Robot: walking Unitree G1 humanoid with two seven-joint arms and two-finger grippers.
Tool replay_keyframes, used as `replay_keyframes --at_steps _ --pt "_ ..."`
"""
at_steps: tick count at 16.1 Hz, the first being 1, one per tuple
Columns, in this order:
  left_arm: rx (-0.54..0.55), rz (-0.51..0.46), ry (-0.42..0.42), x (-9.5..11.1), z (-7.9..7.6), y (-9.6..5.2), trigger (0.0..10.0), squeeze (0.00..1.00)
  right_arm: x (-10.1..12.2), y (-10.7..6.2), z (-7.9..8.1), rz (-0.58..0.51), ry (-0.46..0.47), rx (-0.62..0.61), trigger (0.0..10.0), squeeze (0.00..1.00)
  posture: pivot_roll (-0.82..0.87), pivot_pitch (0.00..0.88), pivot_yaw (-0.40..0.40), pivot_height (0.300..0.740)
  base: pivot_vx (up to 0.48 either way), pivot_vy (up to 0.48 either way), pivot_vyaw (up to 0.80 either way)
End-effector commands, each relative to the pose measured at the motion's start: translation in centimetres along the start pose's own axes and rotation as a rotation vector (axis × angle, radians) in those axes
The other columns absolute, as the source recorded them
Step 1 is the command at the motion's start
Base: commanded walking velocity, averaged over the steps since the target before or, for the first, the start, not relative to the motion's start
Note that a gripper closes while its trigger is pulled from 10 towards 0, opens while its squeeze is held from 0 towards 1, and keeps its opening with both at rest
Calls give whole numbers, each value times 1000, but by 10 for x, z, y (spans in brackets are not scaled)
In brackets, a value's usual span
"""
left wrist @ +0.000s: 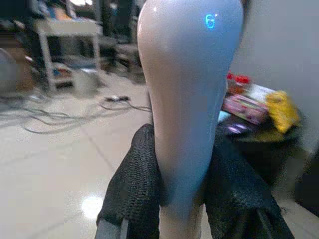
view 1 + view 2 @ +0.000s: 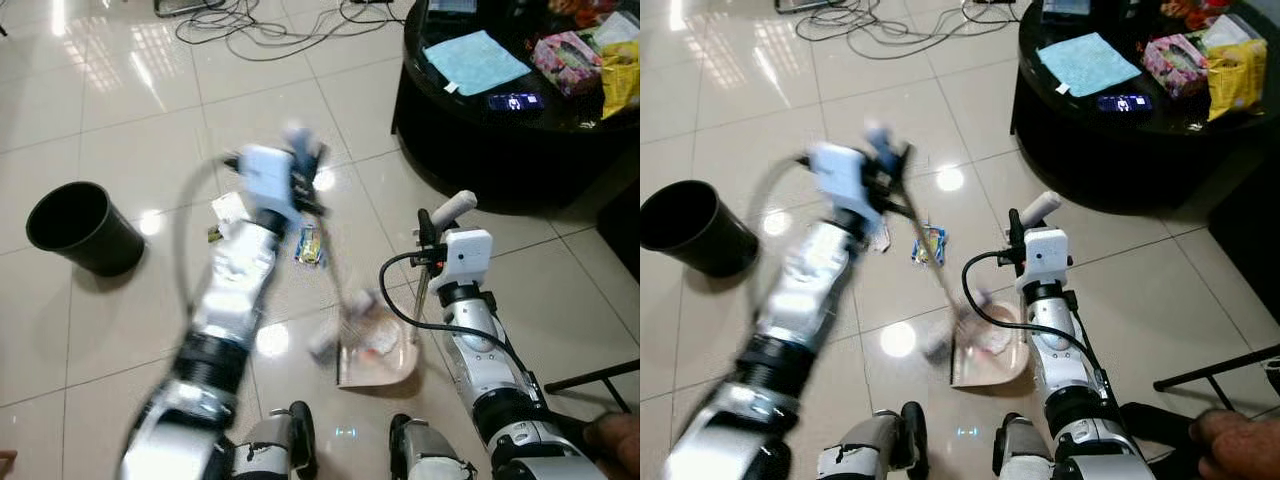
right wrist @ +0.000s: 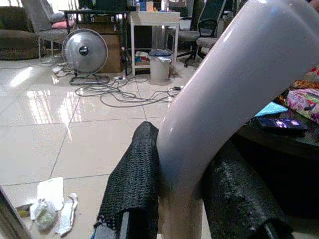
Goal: Sweep floor
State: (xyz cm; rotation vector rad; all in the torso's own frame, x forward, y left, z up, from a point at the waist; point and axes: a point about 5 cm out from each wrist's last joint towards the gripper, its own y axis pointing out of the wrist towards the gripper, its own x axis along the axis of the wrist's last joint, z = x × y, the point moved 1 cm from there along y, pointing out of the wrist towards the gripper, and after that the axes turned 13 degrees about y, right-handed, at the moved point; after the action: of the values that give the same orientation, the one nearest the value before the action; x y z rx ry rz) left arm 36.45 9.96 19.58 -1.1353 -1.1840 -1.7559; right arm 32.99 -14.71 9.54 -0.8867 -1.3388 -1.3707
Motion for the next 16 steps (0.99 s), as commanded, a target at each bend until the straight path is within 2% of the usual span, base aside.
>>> replay_keyframes --at_steps 1,3,5,7,9,10,11,14,16 --pt "32 -76 0 22 17 6 10000 0 1 -3 -3 -12 18 -11 10000 0 116 153 44 740 0 0 0" --pt "98 -89 42 31 47 10 10000 0 5 -2 -7 -32 44 -30 10000 0 118 137 36 740 0 0 0" --pt "145 -42 156 26 68 3 10000 0 13 1 -8 -53 90 -47 10000 0 106 124 29 740 0 0 0" --pt "167 23 228 14 75 -7 10000 0 26 5 -10 -97 126 -78 10000 0 88 115 23 740 0 0 0" --pt "149 87 290 0 78 -28 10000 0 59 7 -13 -212 256 -115 10000 0 68 103 24 740 0 0 0" --pt "147 93 301 -1 79 -30 10000 0 63 7 -14 -223 270 -115 10000 0 64 99 22 740 0 0 0" --pt "159 115 333 -5 85 -39 10000 0 82 6 -16 -265 307 -110 10000 0 53 89 19 740 0 0 0" --pt "162 141 369 -9 88 -51 10000 0 104 4 -17 -280 314 -77 10000 0 50 78 10 740 0 0 0" --pt "112 151 402 -14 76 -66 10000 0 124 1 -16 -273 308 -47 10000 0 42 68 8 740 0 0 0"
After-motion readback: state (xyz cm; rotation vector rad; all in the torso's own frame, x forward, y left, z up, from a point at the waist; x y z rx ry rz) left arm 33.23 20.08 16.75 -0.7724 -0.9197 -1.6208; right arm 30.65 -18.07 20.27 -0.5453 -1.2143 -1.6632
